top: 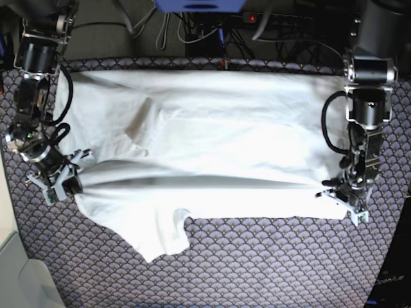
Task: Fold the T-shirt properly
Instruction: 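Lift the grasped side edges and fold them toward the collar, then lay the folded hem section down along the collar with both grippers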
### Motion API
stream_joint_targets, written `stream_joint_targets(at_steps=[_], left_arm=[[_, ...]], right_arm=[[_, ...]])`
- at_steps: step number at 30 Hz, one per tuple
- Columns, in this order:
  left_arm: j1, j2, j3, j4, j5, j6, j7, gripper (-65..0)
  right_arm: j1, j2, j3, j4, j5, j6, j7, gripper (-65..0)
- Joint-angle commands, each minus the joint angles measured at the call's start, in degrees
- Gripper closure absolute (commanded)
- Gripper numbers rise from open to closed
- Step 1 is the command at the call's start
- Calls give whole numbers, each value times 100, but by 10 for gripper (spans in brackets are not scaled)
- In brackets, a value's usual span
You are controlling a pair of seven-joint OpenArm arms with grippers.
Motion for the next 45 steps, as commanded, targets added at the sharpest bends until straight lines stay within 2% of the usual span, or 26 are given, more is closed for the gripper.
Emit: stream_joint_targets(at_steps=[1, 8, 11, 17, 21, 27, 31, 35, 39, 45], left_arm=[[-39, -76, -24, 331, 13, 8, -109, -5], [726, -102, -24, 1922, 13, 8, -100, -5], [981, -102, -121, 2186, 13, 8, -100, -5], [1368, 3, -1070, 2449, 13, -19, -100, -5], [1535, -6, -1193, 2458, 21, -28, -100, -5], [1948, 12, -1202, 3021, 13, -1, -74, -5], [2115, 30, -1228, 3610, 13, -19, 524, -5], [2317, 188, -1668, 4076, 13, -45, 1007, -5], [2581, 285, -2037, 4339, 13, -54, 1078, -5], [3047, 285, -2090, 4709, 13, -54, 1086, -5]], right_arm=[[117, 79, 36, 177, 77, -64, 153, 0], [-261, 70, 45, 573, 77, -64, 179, 0], [-455, 70, 45, 775, 86, -64, 179, 0], [-762, 105, 54, 1153, 86, -64, 188, 0], [-973, 105, 54, 1364, 95, -64, 188, 0], [-1378, 202, 221, 1707, 657, -64, 153, 0], [-1562, 202, 370, 1795, 666, -64, 188, 0], [-1826, 211, 520, 1926, 895, -64, 188, 0], [-2125, 202, 590, 2173, 956, -64, 197, 0], [-2494, 193, 590, 2472, 956, -64, 197, 0]])
